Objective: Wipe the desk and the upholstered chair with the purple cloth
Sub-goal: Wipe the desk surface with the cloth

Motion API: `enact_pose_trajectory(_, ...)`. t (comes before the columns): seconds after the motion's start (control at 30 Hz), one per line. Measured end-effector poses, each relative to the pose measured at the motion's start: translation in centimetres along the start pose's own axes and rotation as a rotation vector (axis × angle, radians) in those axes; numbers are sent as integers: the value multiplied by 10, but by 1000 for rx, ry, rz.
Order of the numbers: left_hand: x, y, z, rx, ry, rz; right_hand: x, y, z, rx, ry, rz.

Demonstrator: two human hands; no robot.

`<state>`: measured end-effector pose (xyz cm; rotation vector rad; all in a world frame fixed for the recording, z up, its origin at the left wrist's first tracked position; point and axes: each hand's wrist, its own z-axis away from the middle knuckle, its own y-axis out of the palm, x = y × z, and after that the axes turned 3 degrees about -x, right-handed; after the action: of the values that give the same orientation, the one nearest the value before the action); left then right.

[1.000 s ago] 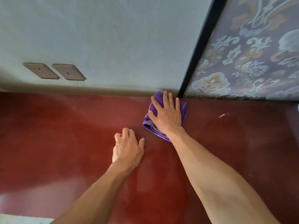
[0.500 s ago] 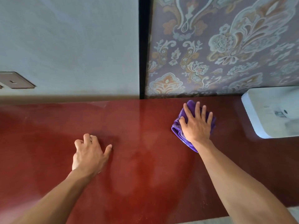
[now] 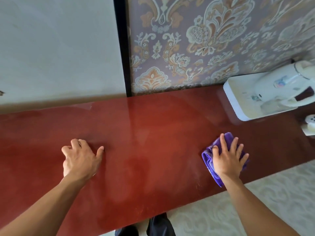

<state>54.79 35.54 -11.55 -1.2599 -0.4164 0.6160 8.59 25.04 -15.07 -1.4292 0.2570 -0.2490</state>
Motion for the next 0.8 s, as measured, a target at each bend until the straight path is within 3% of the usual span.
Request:
enact_pose_trajectory(0.17,-2,-5,8,14,-9,1,2,8,33,59,112,-53)
enact_pose_trajectory(0.3,4,-6,7,27,5,38,37,12,85,47,77,-94)
enact_pose_trajectory(0.5,15,-3,8,35,33,79,120,21,194,4,-165,-92)
enact_pose_trajectory(0.8,22,-2,7,2,71,118,250,24,345,104,-677,-218)
